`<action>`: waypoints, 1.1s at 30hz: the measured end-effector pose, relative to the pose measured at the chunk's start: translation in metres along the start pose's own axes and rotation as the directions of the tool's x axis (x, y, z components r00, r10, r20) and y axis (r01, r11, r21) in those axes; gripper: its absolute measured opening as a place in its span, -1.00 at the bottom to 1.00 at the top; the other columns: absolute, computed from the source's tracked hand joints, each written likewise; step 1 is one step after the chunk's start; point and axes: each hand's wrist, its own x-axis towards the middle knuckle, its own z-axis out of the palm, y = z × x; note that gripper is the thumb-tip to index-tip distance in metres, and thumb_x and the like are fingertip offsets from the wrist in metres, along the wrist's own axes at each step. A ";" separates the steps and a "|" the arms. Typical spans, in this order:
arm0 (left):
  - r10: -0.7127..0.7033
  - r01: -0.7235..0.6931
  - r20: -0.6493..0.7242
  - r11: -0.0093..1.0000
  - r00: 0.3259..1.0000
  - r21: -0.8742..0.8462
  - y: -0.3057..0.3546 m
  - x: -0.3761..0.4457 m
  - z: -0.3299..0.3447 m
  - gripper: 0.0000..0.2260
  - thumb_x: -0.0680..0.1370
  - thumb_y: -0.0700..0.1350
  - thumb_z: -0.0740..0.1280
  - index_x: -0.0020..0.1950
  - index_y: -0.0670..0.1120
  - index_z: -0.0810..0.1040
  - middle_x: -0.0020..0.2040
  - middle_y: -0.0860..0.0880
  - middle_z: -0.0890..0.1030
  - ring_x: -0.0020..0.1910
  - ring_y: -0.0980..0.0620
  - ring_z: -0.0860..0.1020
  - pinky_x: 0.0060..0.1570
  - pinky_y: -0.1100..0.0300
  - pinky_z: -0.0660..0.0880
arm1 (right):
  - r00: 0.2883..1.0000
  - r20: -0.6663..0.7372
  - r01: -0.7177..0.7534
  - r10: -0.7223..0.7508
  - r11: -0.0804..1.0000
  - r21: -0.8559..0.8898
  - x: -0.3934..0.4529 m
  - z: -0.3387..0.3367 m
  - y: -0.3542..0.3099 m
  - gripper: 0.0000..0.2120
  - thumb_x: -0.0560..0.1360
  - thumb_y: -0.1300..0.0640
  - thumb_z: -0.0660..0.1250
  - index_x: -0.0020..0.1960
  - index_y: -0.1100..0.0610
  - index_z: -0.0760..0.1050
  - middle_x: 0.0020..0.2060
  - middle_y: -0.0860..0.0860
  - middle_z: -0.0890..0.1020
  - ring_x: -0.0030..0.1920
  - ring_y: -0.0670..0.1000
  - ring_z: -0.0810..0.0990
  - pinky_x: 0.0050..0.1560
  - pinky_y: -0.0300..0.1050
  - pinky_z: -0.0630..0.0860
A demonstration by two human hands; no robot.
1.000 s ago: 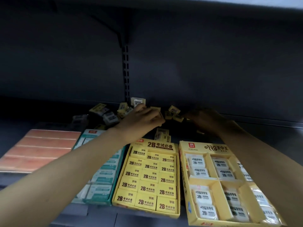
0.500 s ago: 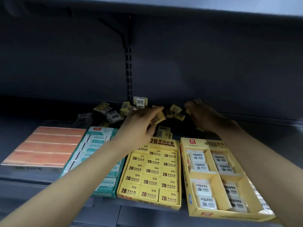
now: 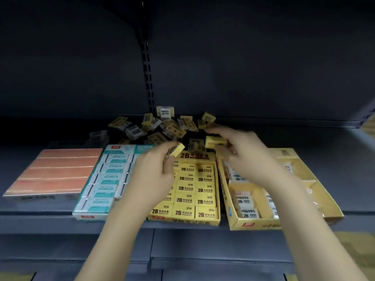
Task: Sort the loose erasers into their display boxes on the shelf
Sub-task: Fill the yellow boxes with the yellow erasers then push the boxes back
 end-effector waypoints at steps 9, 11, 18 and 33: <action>-0.097 0.074 0.219 0.991 0.971 0.111 -0.008 -0.010 -0.015 -0.60 0.61 -0.28 0.05 0.38 0.05 0.37 -0.01 -0.03 0.60 -0.15 0.00 0.57 -0.16 -0.01 0.56 | 0.999 -0.006 -0.047 0.047 0.998 0.040 -0.015 0.021 -0.004 -0.75 0.58 0.15 0.21 0.25 -0.02 0.41 -0.10 -0.05 0.58 -0.32 -0.08 0.52 -0.33 -0.23 0.47; -0.092 0.069 0.233 0.992 0.968 0.108 -0.006 -0.011 -0.017 -0.59 0.61 -0.30 0.05 0.38 0.03 0.38 0.02 -0.03 0.59 -0.08 0.01 0.56 -0.08 0.04 0.55 | 0.998 -0.029 -0.045 0.047 0.997 0.061 -0.017 0.026 -0.004 -0.72 0.57 0.18 0.23 0.26 0.00 0.45 0.02 -0.08 0.54 -0.13 -0.13 0.49 -0.13 -0.32 0.43; -0.105 0.058 0.272 0.983 0.957 0.176 -0.007 -0.009 -0.015 -0.56 0.57 -0.36 0.06 0.35 -0.01 0.42 0.10 0.00 0.44 0.07 0.02 0.46 -0.07 0.22 0.42 | 0.995 -0.074 -0.066 0.073 0.993 0.093 -0.020 0.031 -0.002 -0.65 0.55 0.19 0.27 0.30 -0.01 0.43 0.04 -0.14 0.45 0.02 -0.14 0.44 -0.04 -0.42 0.36; -0.075 0.085 0.192 0.995 0.979 -0.044 0.002 -0.012 -0.019 -0.71 0.44 -0.22 0.34 -0.16 0.23 0.48 -0.06 0.10 0.53 -0.03 0.13 0.51 0.02 0.23 0.46 | 0.994 0.108 -0.036 0.029 0.997 0.062 -0.002 0.016 -0.014 -0.80 0.54 0.26 0.27 0.04 0.03 0.60 -0.12 -0.18 0.55 -0.17 -0.27 0.52 -0.12 -0.48 0.43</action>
